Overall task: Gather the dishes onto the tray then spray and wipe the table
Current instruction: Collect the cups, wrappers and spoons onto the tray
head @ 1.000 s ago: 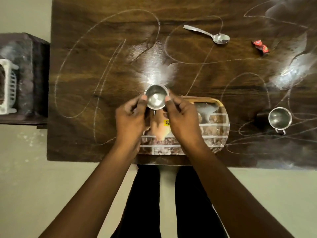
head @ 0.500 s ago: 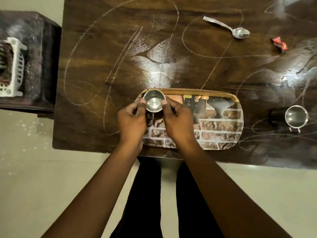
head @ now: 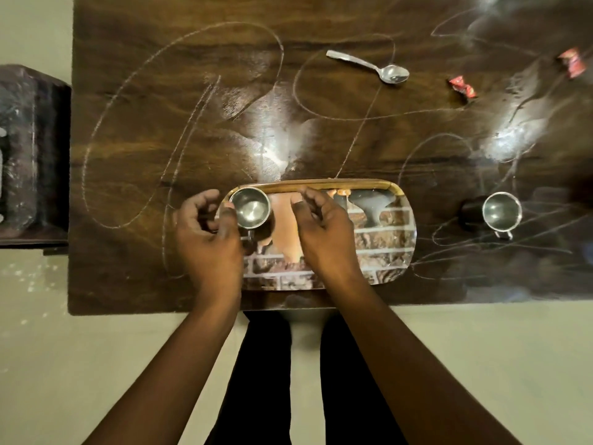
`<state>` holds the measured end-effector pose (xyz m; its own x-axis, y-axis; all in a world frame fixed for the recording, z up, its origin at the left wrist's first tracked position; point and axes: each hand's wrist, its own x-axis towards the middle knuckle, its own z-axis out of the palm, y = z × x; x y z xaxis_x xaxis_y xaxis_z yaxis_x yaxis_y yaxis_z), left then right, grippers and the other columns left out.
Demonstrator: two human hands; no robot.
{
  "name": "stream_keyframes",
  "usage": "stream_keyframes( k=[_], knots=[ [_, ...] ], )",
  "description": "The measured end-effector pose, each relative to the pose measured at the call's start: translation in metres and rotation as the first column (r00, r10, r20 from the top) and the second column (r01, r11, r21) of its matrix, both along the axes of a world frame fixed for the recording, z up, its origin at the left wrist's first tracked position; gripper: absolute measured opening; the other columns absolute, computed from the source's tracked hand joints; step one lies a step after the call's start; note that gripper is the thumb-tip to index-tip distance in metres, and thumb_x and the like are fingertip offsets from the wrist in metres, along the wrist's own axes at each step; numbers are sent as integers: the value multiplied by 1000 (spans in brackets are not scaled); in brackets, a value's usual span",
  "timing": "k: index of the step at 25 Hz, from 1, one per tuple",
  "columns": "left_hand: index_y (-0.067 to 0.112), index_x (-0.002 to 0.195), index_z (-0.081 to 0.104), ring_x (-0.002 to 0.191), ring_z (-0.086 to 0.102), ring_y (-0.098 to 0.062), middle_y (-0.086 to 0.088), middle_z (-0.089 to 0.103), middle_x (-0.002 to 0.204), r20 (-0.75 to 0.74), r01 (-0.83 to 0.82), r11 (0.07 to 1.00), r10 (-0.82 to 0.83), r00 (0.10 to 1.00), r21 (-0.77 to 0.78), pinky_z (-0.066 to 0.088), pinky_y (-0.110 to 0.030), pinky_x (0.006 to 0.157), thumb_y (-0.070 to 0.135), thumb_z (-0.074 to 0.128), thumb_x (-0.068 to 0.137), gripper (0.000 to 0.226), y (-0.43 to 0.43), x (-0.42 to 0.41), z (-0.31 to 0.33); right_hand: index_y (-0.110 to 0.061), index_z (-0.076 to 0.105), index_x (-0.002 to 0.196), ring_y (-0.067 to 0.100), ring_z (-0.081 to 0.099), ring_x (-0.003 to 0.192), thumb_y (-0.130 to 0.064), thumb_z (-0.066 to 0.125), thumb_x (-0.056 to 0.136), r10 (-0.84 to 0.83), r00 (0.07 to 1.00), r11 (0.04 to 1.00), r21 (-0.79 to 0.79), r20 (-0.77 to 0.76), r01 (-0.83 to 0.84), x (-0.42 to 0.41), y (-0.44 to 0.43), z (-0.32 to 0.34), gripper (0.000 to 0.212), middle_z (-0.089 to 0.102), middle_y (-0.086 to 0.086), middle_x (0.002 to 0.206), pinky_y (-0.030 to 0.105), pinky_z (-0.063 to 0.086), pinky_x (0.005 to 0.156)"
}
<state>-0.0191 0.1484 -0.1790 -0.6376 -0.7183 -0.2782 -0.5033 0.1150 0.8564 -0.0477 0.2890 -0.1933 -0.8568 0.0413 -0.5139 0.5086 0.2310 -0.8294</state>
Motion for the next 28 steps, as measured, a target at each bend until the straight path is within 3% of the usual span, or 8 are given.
stream_keyframes(
  k=[3, 6, 12, 14, 17, 21, 25, 28],
  knots=[
    [14, 120, 72, 92, 63, 3, -7, 69, 119, -50, 178, 983, -181, 982, -48, 54, -18, 86, 6, 70, 94, 28, 55, -16, 16, -19, 70, 139, 1, 71, 110, -29, 64, 107, -35, 992, 998, 47, -122, 41, -14, 73, 18, 34, 76, -8, 127, 30, 59, 98],
    [13, 125, 70, 92, 65, 0, -3, 70, 114, -76, 350, 936, -346, 935, 49, 53, -16, 81, 2, 66, 95, 32, 127, -31, 17, -18, 74, 131, 1, 73, 108, -23, 67, 106, -111, 968, 982, 124, -225, 142, -23, 159, 36, 27, 77, -9, 122, 25, 60, 93],
    [18, 141, 66, 89, 64, 20, 3, 70, 123, 32, 512, 764, -568, 823, 393, 51, -5, 83, 18, 72, 100, 41, 278, -52, -4, -16, 74, 131, 3, 71, 117, -21, 68, 104, -251, 931, 901, 289, -264, 324, -30, 316, 28, 28, 77, -6, 123, 35, 56, 110],
    [22, 149, 60, 108, 67, 9, 3, 70, 135, 70, 466, 711, -583, 809, 526, 55, -18, 100, 26, 74, 100, 51, 311, -51, -17, -16, 72, 135, 2, 70, 119, -24, 67, 104, -214, 960, 925, 278, -179, 258, -30, 337, 12, 32, 76, -5, 128, 41, 55, 113],
    [27, 150, 60, 129, 67, -12, 4, 69, 144, 115, 420, 731, -557, 822, 538, 54, -41, 113, 38, 73, 92, 61, 339, -47, -36, -18, 71, 138, -2, 69, 118, -24, 65, 106, -112, 992, 970, 210, -52, 121, -28, 347, -5, 33, 75, -9, 130, 38, 56, 110],
    [21, 154, 57, 138, 59, -10, 3, 64, 152, 106, 383, 762, -503, 858, 522, 50, -35, 117, 23, 68, 104, 52, 346, -44, -42, -20, 73, 138, 4, 70, 124, -22, 62, 109, -102, 994, 989, 102, -38, 105, -19, 344, -21, 31, 78, -10, 127, 32, 56, 106],
    [27, 152, 60, 137, 55, -2, 6, 60, 156, 62, 346, 760, -450, 891, 550, 46, -24, 114, 28, 64, 107, 45, 330, -47, -33, -19, 74, 136, 10, 76, 115, -19, 60, 110, -212, 977, 977, -9, 12, 212, -16, 319, -13, 29, 80, -6, 123, 33, 64, 93],
    [28, 147, 65, 131, 60, 2, 8, 66, 148, 5, 303, 788, -362, 932, 536, 51, -28, 114, 32, 66, 106, 41, 284, -47, -13, -18, 71, 137, 11, 76, 114, -19, 60, 109, -213, 977, 974, -84, 2, 212, -20, 273, 5, 30, 79, -4, 124, 31, 66, 88]
  ],
)
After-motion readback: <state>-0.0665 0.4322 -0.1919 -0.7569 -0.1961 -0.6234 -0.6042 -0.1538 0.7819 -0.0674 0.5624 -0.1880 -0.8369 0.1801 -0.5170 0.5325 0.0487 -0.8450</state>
